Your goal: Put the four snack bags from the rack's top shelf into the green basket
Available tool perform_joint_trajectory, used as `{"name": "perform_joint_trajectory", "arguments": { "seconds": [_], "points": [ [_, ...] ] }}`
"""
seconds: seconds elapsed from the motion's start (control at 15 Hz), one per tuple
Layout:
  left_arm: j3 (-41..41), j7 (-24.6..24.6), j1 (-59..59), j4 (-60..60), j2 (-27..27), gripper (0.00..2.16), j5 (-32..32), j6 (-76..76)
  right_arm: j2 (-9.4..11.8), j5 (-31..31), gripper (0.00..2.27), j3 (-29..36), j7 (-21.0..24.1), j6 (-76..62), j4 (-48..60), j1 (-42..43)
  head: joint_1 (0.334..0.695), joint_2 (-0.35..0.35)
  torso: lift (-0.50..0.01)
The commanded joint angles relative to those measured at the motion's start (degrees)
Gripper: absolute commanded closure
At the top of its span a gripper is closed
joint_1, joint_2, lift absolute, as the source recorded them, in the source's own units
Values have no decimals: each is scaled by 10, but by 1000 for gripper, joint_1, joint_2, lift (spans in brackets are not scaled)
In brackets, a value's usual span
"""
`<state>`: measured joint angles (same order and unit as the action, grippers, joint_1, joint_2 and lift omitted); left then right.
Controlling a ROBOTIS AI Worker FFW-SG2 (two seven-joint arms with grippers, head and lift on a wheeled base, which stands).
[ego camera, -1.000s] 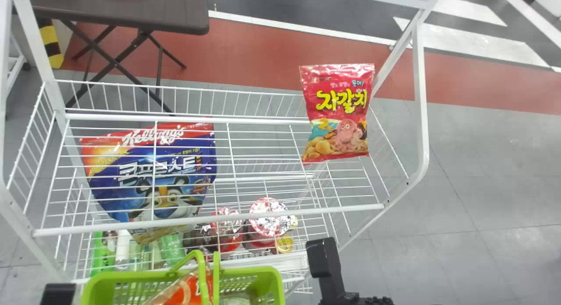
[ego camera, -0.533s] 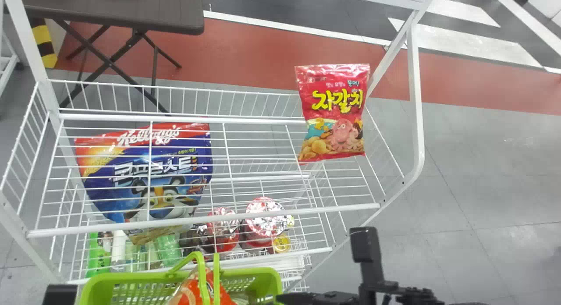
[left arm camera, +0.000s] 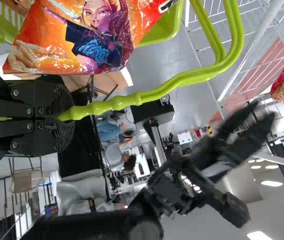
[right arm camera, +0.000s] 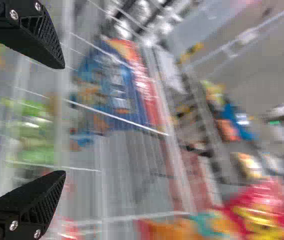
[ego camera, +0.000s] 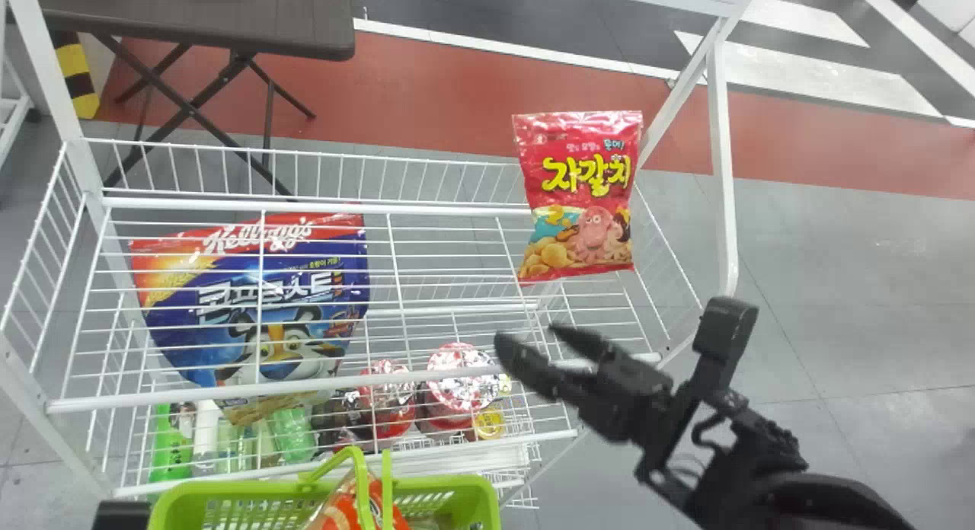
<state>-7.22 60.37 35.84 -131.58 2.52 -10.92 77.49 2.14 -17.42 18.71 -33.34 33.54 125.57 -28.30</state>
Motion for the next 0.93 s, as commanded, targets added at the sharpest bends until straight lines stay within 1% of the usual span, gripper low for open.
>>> {"name": "perform_joint_trajectory", "arguments": {
  "seconds": [0.0,0.07,0.2,0.33,0.4,0.47,0.67,0.8,0.87],
  "points": [
    [-5,-2,-1,0,5,2142,2,0,-1,40,63,-28,44,-107,-73,53,695,-350,0],
    [-4,-2,-1,0,6,2142,2,2,-1,62,63,-39,80,-127,-85,66,695,-350,0],
    [-4,0,-2,0,11,2142,0,3,-1,140,66,-75,173,-165,-107,95,695,-350,0],
    [-3,3,-2,0,13,2142,-1,3,-1,189,70,-88,242,-165,-134,131,695,-350,0],
    [-3,4,-3,0,14,2142,-2,3,-1,206,70,-88,260,-158,-146,148,695,-350,0],
    [-3,3,-4,1,15,2142,-2,3,-1,216,70,-85,273,-144,-158,168,695,-350,0],
    [-4,3,-6,2,15,2142,-2,3,-1,245,70,-69,273,-74,-197,224,695,-350,0],
    [-4,2,-8,3,15,2142,-2,3,1,248,76,-54,271,-53,-228,251,695,-350,0],
    [-4,2,-8,3,15,2142,-2,3,3,250,485,-42,251,-32,-241,260,695,-350,0]
  ]
}}
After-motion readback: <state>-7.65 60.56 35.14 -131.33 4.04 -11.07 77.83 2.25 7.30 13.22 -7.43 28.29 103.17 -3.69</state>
